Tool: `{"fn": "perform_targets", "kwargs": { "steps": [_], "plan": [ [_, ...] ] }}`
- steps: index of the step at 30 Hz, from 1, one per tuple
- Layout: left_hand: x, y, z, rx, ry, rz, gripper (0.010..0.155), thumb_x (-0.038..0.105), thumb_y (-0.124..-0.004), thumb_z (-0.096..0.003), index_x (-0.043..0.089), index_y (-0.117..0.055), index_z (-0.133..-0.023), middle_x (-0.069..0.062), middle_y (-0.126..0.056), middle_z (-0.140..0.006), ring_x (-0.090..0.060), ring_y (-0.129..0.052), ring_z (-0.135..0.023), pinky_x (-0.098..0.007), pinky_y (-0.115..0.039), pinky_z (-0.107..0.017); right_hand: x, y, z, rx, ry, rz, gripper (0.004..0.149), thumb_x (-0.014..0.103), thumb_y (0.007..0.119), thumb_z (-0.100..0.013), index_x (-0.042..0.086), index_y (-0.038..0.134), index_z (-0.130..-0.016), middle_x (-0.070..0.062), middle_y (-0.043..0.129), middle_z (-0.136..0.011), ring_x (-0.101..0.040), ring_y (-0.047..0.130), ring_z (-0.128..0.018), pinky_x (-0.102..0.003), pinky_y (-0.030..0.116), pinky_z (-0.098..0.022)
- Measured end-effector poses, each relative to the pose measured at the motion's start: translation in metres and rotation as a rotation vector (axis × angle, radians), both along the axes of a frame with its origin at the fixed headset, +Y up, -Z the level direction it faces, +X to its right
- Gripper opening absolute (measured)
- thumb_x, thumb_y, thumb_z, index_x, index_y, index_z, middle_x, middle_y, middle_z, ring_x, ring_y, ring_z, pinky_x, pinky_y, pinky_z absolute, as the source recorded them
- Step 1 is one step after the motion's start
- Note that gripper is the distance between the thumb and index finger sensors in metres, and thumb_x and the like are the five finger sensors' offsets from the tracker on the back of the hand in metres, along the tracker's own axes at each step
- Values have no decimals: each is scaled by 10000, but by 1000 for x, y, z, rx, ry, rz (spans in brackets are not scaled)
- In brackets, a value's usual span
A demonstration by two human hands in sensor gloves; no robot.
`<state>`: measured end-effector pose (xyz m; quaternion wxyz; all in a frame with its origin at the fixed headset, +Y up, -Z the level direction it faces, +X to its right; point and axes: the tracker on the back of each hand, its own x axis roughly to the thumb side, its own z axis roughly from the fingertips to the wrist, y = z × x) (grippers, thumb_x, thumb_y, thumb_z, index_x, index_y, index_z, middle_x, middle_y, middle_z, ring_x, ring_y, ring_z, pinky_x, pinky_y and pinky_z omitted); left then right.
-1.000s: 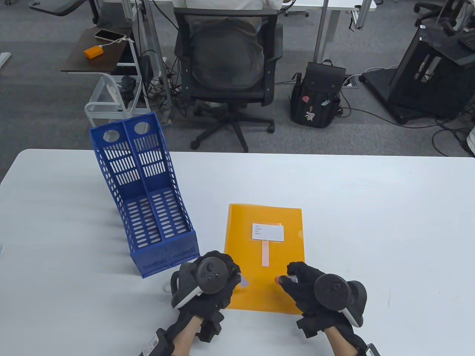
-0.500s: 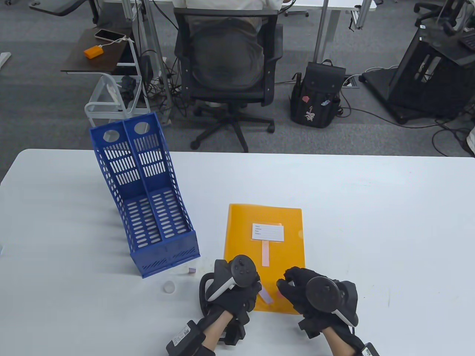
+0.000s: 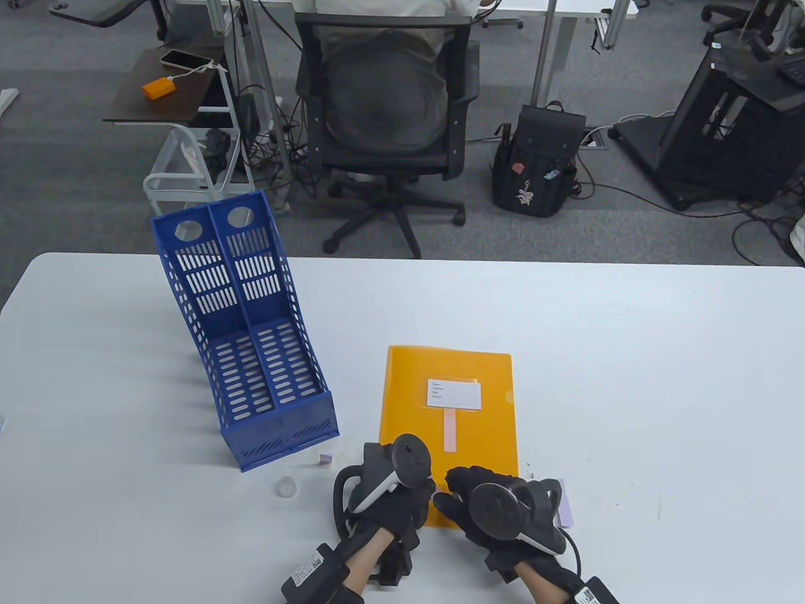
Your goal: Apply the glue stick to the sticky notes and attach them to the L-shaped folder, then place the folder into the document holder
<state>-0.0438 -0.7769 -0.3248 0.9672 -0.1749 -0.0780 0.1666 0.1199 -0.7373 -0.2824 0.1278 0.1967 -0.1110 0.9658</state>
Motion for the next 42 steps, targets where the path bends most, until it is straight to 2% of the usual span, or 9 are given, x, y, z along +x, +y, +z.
{"fn": "perform_targets", "kwargs": {
  "steps": [6, 12, 20, 25, 35, 42],
  "plan": [
    [0, 1, 0, 10, 6, -10, 410, 389, -823, -490, 195, -810, -851, -34, -592, -1107, -349, -476, -1079, -615, -457, -759, -4, 2, 0, -22, -15, 18, 513, 527, 924, -416, 114, 947, -719, -77, 973, -408, -166, 1001, -202, -417, 885, -178],
    [-1, 0, -2, 0, -1, -13, 385, 368, -821, -488, 210, -809, -839, -18, -593, -1097, -340, -484, -1070, -601, -461, -761, -9, 5, 1, -19, -6, 58, 498, 513, 943, -407, 107, 961, -695, -81, 975, -381, -164, 994, -173, -417, 883, -163],
    [1, 0, -1, 21, 0, -34, 388, 375, -816, -490, 211, -798, -841, -19, -587, -1094, -344, -483, -1069, -603, -459, -759, 2, 11, 2, -59, -22, 52, 498, 519, 952, -398, 100, 979, -665, -72, 977, -351, -154, 988, -147, -408, 881, -145],
    [2, 0, 0, 31, -1, -41, 392, 376, -817, -488, 208, -796, -842, -23, -588, -1095, -348, -488, -1068, -607, -461, -758, 19, 24, 9, 12, -59, -76, 505, 523, 934, -413, 99, 967, -685, -73, 976, -363, -153, 989, -155, -405, 881, -147],
    [2, 0, 0, 26, -2, -37, 387, 371, -819, -488, 212, -794, -840, -23, -584, -1096, -346, -486, -1068, -605, -460, -759, -3, 1, -2, -50, -27, 4, 532, 524, 885, -427, 100, 931, -744, -83, 971, -427, -169, 1001, -214, -417, 883, -186],
    [1, -1, 0, 20, -2, -30, 384, 372, -816, -487, 215, -795, -837, -21, -581, -1096, -343, -480, -1068, -605, -456, -757, 3, 4, -7, -133, -39, -2, 489, 505, 901, -436, 100, 953, -706, -78, 976, -387, -164, 998, -181, -417, 883, -171]
  ]
}}
